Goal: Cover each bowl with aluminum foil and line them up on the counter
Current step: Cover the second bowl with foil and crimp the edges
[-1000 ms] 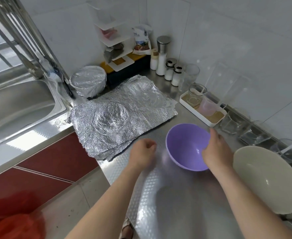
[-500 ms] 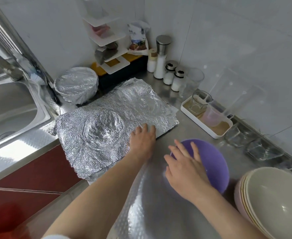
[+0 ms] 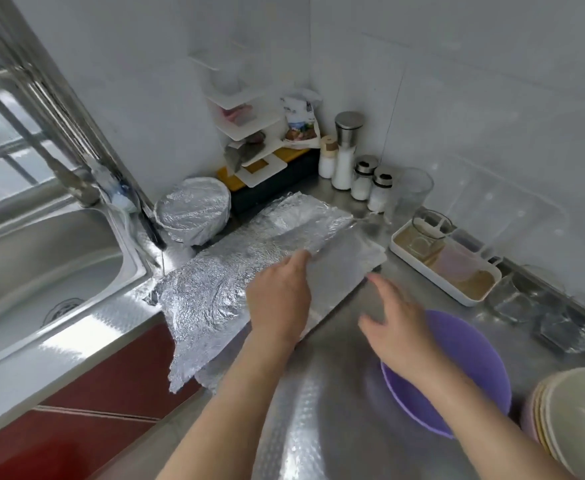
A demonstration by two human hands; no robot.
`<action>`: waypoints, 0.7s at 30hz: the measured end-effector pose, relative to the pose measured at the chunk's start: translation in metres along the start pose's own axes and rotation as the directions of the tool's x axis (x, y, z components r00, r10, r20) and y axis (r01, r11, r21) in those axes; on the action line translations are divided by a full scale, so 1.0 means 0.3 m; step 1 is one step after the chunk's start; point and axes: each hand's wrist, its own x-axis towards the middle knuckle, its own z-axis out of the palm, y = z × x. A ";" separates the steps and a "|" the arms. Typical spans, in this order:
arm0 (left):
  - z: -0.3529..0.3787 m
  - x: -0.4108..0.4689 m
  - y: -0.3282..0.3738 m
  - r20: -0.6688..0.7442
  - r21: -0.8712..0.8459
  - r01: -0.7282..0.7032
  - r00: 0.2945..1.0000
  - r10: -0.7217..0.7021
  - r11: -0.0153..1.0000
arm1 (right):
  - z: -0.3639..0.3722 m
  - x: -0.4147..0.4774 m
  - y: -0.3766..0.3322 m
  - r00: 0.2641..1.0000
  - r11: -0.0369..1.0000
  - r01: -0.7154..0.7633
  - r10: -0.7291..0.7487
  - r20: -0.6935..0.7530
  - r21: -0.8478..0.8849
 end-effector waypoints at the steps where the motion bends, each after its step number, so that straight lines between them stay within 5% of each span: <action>1: -0.059 0.002 -0.014 -0.083 -0.053 0.012 0.996 -0.016 0.999 | -0.012 0.012 -0.024 0.999 0.987 -0.051 0.049 0.018 0.154; 4: -0.243 -0.003 -0.064 -0.295 -0.210 -0.031 0.955 -0.033 0.977 | -0.045 0.063 -0.082 0.977 0.809 -0.213 0.167 0.132 0.548; 8: -0.501 -0.008 -0.139 -0.407 -0.561 -0.056 0.887 -0.216 0.826 | -0.136 0.152 -0.154 0.976 0.668 -0.215 0.124 0.179 0.713; 13: -0.660 -0.029 -0.255 -0.182 -0.930 -0.020 0.892 -0.413 0.368 | -0.228 0.215 -0.261 0.948 0.409 -0.297 0.015 0.319 0.863; 16: -0.694 -0.068 -0.322 0.013 -0.994 0.058 0.906 -0.423 0.092 | -0.264 0.232 -0.315 0.945 0.419 -0.244 -0.100 0.311 0.875; 21: -0.685 -0.143 -0.406 0.187 -0.978 0.120 0.868 -0.461 -0.171 | -0.335 0.261 -0.388 0.940 0.484 -0.161 -0.189 0.283 0.860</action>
